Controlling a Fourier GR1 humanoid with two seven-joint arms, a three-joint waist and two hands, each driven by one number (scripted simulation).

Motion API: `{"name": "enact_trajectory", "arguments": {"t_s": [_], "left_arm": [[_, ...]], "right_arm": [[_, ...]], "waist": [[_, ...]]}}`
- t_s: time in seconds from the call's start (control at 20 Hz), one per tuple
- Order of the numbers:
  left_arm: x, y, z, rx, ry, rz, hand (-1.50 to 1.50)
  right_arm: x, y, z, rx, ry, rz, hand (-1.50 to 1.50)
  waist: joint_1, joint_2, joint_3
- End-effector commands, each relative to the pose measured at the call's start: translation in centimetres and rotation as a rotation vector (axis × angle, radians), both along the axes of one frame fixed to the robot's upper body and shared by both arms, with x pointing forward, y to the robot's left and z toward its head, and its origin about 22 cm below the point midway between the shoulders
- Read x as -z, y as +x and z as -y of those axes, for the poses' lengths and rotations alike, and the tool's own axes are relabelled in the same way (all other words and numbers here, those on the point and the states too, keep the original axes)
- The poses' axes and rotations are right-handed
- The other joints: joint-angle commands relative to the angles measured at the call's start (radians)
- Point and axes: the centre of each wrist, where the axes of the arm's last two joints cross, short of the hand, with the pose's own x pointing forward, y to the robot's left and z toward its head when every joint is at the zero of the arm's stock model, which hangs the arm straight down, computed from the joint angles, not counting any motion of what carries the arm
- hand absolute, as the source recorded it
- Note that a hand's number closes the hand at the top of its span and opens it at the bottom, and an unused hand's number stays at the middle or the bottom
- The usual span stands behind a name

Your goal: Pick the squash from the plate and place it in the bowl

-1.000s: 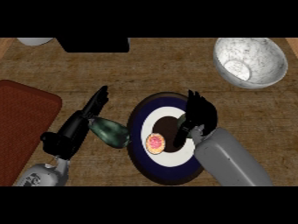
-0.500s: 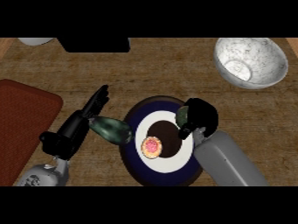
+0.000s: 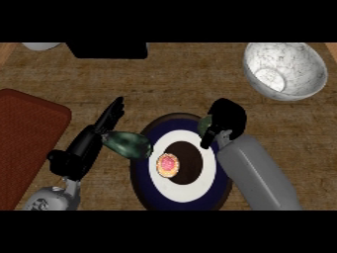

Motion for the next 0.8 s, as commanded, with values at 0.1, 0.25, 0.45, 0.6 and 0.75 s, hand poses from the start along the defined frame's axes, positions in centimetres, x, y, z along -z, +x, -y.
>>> {"name": "enact_trajectory", "arguments": {"t_s": [0.1, 0.25, 0.45, 0.6, 0.75], "left_arm": [[0.0, 0.8, 0.8, 0.034, 0.014, 0.008, 0.0], [-1.4, 1.2, 2.2, 0.072, 0.005, 0.016, 0.0], [0.0, 0.1, 1.6, 0.072, -0.005, 0.012, 0.0], [-0.6, 1.3, 0.5, 0.047, 0.0, 0.018, 0.0], [-0.4, 1.4, 1.0, 0.054, 0.006, 0.013, 0.0]], "right_arm": [[-4.7, 6.9, -1.3, 0.042, 0.012, 0.0, 1.5], [-6.1, 9.0, -0.2, 0.07, -0.029, 0.026, 1.5], [-8.4, 10.4, -0.2, 0.191, -0.219, 0.115, 1.5], [-9.2, 10.8, -0.3, 0.221, -0.271, 0.242, 1.5], [-11.9, 11.0, -1.9, 0.251, -0.266, 0.444, 1.5]], "waist": [[0.055, 0.021, 0.001], [0.068, 0.026, 0.001], [0.069, 0.02, -0.001], [0.053, 0.019, -0.001], [0.054, 0.02, -0.001]]}}
